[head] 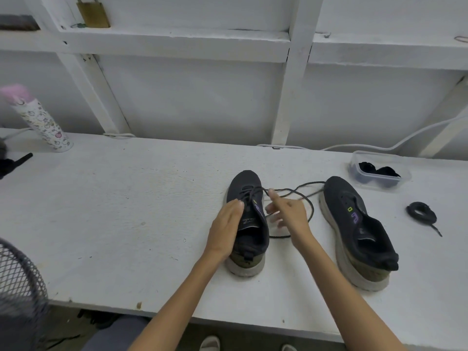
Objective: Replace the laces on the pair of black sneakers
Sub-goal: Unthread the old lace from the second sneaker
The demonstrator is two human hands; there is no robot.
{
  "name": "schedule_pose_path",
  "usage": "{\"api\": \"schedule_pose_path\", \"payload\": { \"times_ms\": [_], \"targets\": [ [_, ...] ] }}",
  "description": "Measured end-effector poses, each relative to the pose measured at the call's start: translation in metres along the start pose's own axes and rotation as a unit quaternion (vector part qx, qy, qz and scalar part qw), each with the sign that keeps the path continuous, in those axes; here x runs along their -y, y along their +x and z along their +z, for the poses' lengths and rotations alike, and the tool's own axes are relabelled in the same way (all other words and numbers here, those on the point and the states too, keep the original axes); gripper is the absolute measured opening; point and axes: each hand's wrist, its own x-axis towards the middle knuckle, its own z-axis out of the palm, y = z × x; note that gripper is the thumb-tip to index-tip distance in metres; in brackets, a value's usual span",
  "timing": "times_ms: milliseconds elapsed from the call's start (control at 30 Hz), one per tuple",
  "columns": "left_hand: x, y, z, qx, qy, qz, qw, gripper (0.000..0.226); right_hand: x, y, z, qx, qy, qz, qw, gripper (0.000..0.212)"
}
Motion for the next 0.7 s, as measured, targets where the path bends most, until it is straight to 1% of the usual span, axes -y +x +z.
{"api": "schedule_pose_path", "payload": {
  "times_ms": [67,167,233,267,300,400,467,533,600,700],
  "targets": [
    [-0.003,0.009,-0.007,-0.014,0.038,0.006,0.999,0.04,-0.01,-0.009,0.013,0.008,0.024,-0.042,0.999,0.034],
    [-0.006,0.024,-0.017,-0.029,0.114,0.058,0.991,0.015,-0.021,-0.018,0.035,0.036,0.04,-0.095,0.994,0.033],
    [-0.007,0.032,-0.021,-0.026,0.161,0.079,0.983,0.008,-0.029,-0.019,0.046,0.05,0.038,-0.097,0.993,0.056],
    [-0.009,0.035,-0.021,-0.025,0.187,0.086,0.978,0.007,-0.031,-0.018,0.048,0.053,0.043,-0.087,0.994,0.068],
    [-0.01,0.037,-0.021,-0.023,0.218,0.091,0.971,0.008,-0.032,-0.017,0.049,0.058,0.046,-0.079,0.994,0.074],
    [-0.016,0.042,-0.018,-0.021,0.323,0.138,0.936,0.013,-0.033,-0.016,0.047,0.066,0.054,-0.079,0.993,0.067],
    [-0.02,0.047,-0.015,-0.041,0.361,0.162,0.918,0.018,-0.032,-0.017,0.047,0.072,0.057,-0.075,0.993,0.07],
    [-0.022,0.05,-0.013,-0.065,0.365,0.156,0.915,0.022,-0.033,-0.017,0.048,0.07,0.051,-0.071,0.994,0.076],
    [-0.02,0.052,-0.011,-0.071,0.348,0.147,0.923,0.023,-0.036,-0.016,0.05,0.065,0.05,-0.072,0.994,0.075],
    [-0.013,0.051,-0.016,-0.062,0.265,0.105,0.956,0.022,-0.037,-0.016,0.05,0.062,0.039,-0.072,0.995,0.073]
  ]
}}
